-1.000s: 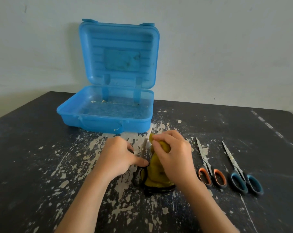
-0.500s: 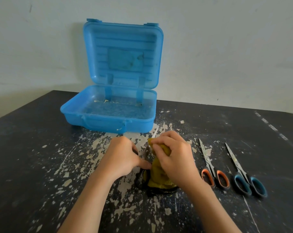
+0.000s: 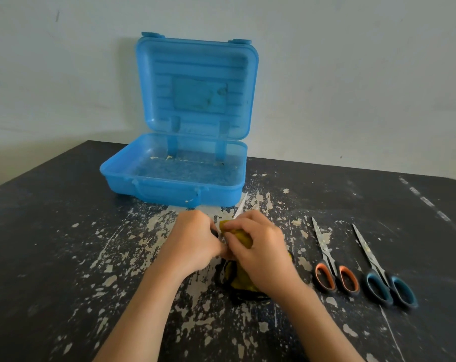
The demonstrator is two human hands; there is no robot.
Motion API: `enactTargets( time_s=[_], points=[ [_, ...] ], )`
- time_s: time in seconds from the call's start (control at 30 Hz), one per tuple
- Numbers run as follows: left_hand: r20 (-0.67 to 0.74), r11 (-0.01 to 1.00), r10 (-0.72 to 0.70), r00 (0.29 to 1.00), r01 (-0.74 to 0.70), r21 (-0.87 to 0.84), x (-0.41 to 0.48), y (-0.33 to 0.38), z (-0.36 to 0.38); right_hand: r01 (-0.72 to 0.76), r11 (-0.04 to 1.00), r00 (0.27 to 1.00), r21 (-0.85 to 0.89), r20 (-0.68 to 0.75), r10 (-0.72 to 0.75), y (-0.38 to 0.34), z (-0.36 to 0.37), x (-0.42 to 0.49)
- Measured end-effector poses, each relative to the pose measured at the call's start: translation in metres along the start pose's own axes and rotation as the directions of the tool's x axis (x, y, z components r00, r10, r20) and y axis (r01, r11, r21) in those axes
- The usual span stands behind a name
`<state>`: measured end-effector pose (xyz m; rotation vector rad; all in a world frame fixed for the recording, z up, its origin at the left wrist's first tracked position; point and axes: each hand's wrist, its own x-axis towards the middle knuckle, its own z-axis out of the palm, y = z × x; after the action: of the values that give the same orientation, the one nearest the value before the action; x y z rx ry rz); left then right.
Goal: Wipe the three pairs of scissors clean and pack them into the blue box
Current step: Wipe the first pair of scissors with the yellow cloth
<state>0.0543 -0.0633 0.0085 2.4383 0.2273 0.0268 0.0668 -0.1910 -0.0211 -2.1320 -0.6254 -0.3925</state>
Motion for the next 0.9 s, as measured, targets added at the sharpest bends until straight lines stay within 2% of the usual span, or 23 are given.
enactTargets(
  time_s=[0.23, 0.37, 0.47, 0.53, 0.57, 0.7, 0.77, 0.9],
  points=[
    [0.028, 1.0, -0.013, 1.0, 0.014, -0.02, -0.001, 0.002, 0.0, -0.074, 0.996, 0.976, 0.047, 0.207, 0.063, 0.001, -0.019, 0.003],
    [0.023, 1.0, 0.007, 1.0, -0.007, 0.0, 0.0, 0.003, 0.002, -0.05, 0.997, 0.999, 0.055, 0.019, 0.049, 0.001, -0.01, -0.001],
    [0.019, 1.0, 0.001, 1.0, -0.002, 0.006, 0.001, 0.0, 0.0, -0.034, 0.999, 0.997, 0.033, 0.071, 0.032, 0.001, -0.004, -0.004],
    [0.027, 1.0, 0.001, 1.0, 0.0, -0.009, 0.001, -0.003, -0.002, -0.086, 0.995, 0.988, 0.041, 0.131, 0.08, 0.003, -0.009, -0.003],
    [0.033, 1.0, 0.005, 0.999, -0.005, -0.013, 0.001, -0.004, -0.002, -0.106, 0.993, 0.988, 0.043, 0.115, 0.1, 0.005, -0.011, -0.003],
    [0.037, 0.999, 0.036, 0.999, -0.035, -0.036, 0.001, -0.003, -0.001, -0.1, 0.992, 0.986, 0.076, -0.126, 0.109, 0.007, -0.011, -0.001],
    [0.022, 0.998, 0.038, 0.999, -0.037, -0.044, 0.001, -0.004, -0.002, -0.086, 0.993, 0.99, 0.076, -0.103, 0.094, 0.007, -0.006, -0.004],
    [-0.035, 0.995, 0.023, 0.999, -0.027, -0.1, 0.003, -0.009, -0.006, -0.08, 0.995, 0.996, 0.054, 0.049, 0.078, 0.008, -0.011, -0.006]
  ],
)
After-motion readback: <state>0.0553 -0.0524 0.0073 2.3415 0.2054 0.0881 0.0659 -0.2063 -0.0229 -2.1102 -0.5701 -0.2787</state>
